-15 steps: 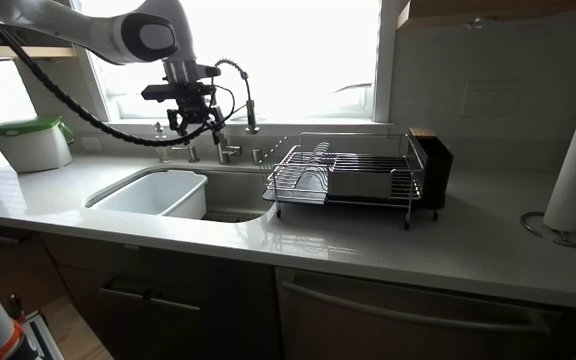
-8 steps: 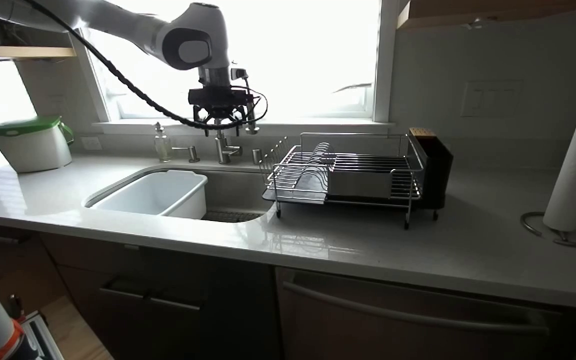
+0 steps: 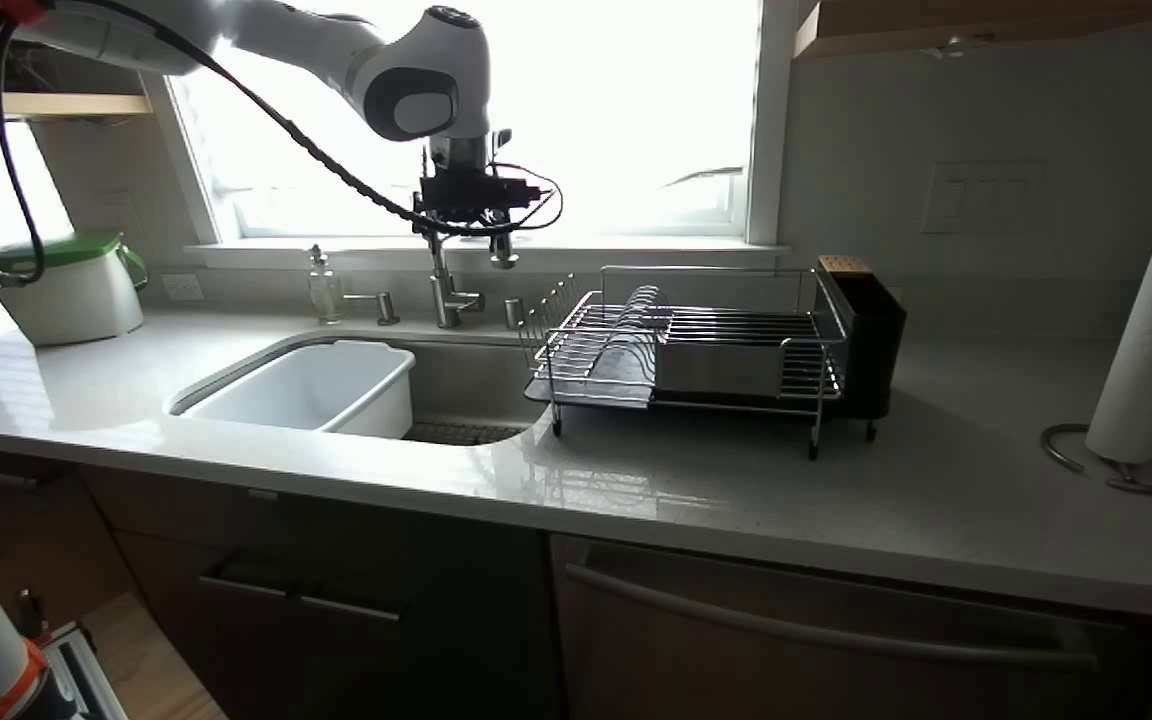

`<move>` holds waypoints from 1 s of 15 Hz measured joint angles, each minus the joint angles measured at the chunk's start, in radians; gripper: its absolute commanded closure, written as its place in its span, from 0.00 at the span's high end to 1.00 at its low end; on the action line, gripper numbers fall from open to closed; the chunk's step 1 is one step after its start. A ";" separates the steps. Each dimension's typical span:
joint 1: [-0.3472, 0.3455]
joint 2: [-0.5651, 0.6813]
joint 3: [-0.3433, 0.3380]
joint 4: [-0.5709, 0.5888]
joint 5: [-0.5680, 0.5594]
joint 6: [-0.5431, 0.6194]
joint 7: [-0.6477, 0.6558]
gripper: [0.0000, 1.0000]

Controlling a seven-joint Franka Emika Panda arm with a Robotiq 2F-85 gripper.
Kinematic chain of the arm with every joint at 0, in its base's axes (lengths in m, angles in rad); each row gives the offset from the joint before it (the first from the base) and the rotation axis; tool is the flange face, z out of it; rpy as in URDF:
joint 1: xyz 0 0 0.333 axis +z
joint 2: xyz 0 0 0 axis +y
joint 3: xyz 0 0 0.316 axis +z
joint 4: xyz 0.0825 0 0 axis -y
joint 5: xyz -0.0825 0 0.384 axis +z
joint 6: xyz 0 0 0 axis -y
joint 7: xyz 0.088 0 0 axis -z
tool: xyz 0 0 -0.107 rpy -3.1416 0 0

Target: Turn the tap nozzle to the left

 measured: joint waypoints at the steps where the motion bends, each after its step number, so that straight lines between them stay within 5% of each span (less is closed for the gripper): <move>1: 0.000 -0.001 0.002 0.000 0.000 0.000 0.001 1.00; 9: -0.007 0.000 0.010 0.003 0.000 0.014 -0.008 1.00; 15: -0.032 0.114 0.072 0.113 0.109 0.200 -0.243 1.00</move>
